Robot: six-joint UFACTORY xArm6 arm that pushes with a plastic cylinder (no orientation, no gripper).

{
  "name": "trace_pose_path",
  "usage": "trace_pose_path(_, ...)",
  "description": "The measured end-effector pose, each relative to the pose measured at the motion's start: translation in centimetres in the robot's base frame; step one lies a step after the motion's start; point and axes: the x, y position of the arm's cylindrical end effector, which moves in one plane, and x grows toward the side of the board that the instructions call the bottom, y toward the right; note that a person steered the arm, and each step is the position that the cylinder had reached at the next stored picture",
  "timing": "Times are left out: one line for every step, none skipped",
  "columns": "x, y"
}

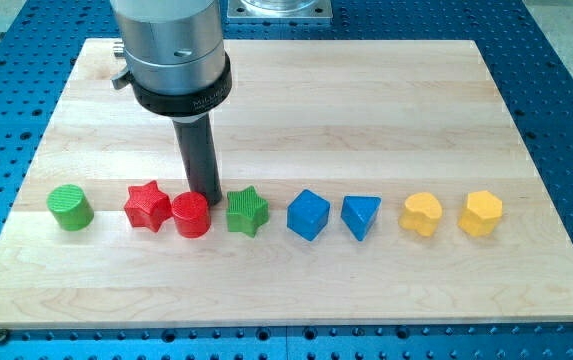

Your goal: Push the red circle diagonally to the bottom right side of the board

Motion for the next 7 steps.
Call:
trace_pose_path(0.0, -0.1)
trace_pose_path(-0.9, -0.1)
trace_pose_path(-0.9, 0.1)
trace_pose_path(-2.0, 6.5)
trace_pose_path(-2.5, 12.4)
trace_pose_path(-2.9, 18.4)
trace_pose_path(-2.6, 11.8)
